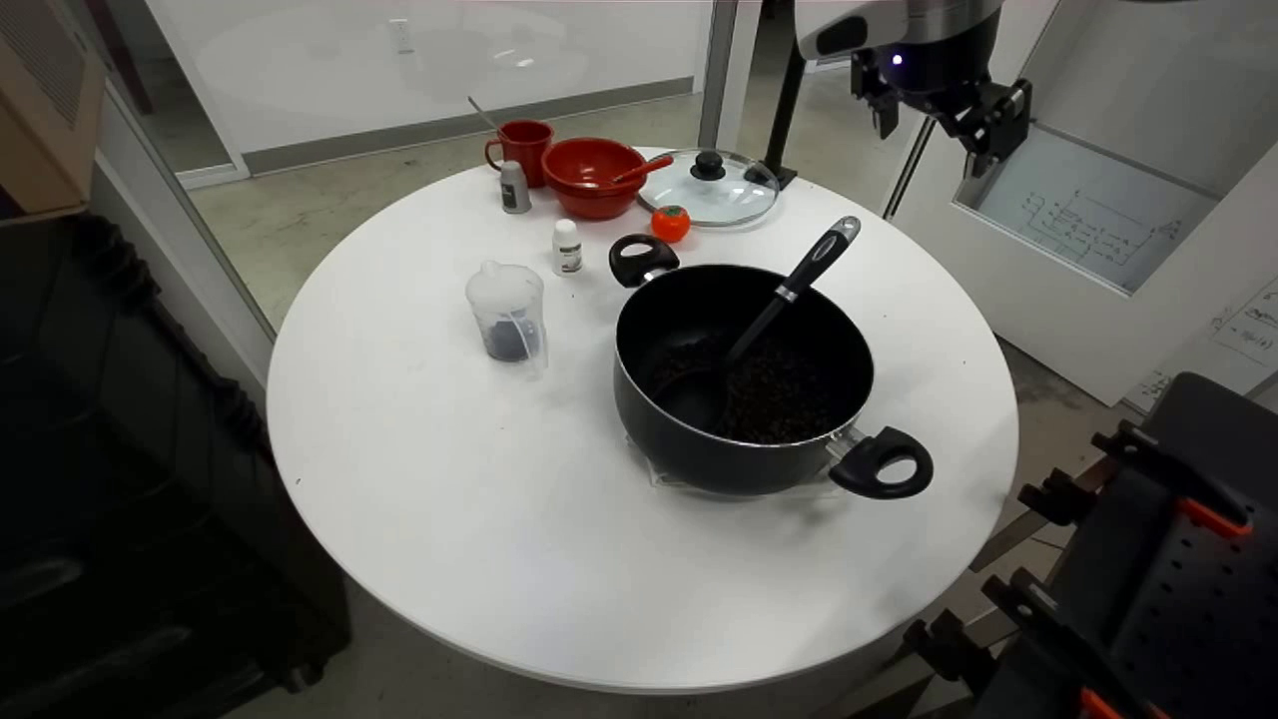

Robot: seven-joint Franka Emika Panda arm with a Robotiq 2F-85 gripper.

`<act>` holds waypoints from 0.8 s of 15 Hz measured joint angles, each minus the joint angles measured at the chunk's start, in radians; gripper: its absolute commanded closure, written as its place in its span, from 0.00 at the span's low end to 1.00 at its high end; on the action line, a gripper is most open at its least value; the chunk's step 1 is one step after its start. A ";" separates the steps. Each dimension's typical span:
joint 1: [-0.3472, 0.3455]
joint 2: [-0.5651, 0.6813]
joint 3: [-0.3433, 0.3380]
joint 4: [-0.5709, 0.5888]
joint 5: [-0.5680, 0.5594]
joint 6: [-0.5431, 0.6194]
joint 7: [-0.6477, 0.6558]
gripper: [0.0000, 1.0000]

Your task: Use the dishing spoon to mix in the pot

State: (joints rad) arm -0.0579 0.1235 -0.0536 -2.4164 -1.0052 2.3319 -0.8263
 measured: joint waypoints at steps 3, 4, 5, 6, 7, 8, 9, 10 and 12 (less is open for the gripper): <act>-0.002 0.039 0.000 0.000 -0.035 0.024 -0.003 0.00; -0.002 0.050 0.000 -0.001 -0.047 0.034 -0.003 0.00; -0.003 0.061 0.000 -0.001 -0.057 0.047 -0.003 0.00; -0.003 0.070 0.000 -0.001 -0.063 0.061 -0.003 0.00; -0.003 0.076 0.001 -0.001 -0.065 0.075 -0.003 0.00; -0.003 0.082 0.001 -0.001 -0.065 0.089 -0.004 0.00; -0.003 0.088 0.002 -0.001 -0.065 0.100 -0.005 0.00; -0.003 0.093 0.003 -0.001 -0.065 0.108 -0.006 0.00; -0.004 0.104 0.004 0.000 -0.065 0.119 -0.010 0.00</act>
State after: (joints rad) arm -0.0615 0.2272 -0.0494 -2.4169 -1.0707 2.4508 -0.8361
